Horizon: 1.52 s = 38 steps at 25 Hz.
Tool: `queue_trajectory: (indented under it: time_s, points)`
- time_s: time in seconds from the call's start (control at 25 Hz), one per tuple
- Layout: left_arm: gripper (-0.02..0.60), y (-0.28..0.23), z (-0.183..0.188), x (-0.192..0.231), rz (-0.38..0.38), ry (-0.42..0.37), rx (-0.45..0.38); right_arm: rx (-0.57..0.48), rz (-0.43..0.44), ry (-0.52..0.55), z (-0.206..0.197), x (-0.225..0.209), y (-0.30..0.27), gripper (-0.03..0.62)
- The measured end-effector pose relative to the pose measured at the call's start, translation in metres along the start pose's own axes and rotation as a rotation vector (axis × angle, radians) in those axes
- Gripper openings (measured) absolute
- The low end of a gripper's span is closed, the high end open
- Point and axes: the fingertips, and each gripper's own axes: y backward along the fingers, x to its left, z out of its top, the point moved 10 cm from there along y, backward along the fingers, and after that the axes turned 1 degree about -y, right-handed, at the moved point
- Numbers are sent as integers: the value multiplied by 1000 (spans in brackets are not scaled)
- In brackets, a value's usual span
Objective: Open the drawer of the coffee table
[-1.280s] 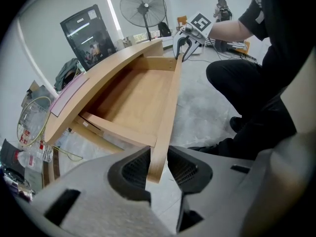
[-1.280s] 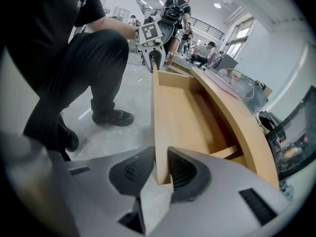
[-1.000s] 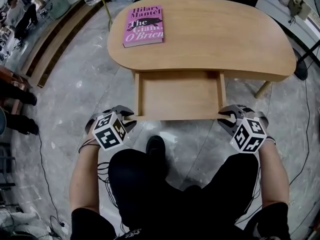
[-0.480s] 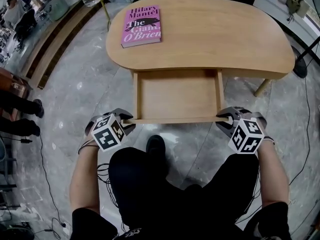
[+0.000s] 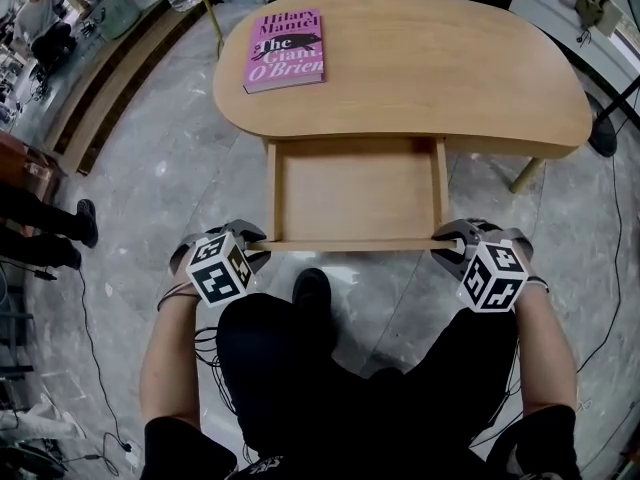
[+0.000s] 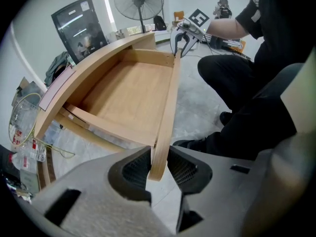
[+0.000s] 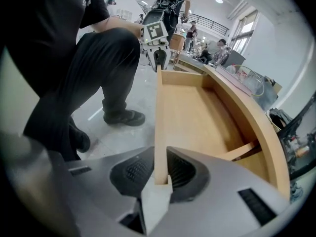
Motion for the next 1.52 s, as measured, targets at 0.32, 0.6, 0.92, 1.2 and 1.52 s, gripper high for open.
queue_trajectory:
  time_s: [0.32,0.6,0.92,1.2,1.52]
  points:
    - [114,-6,-4,-4,-14,2,12,-14,8,3,-3,8,-7,77]
    - [112,7,-1,3,-32,0,-10,-48,4,-7,0,0,6,77]
    - [112,4,2,10,-13,8,-8,-41,-4,-17,0,-8,3,77]
    - [117,5,1,11,-3,26,-23,-73,-8,-53,2,-10,4,88]
    - [166,20,-4,13,39,94,-104,-232,-77,-135,-14,-11,23,121]
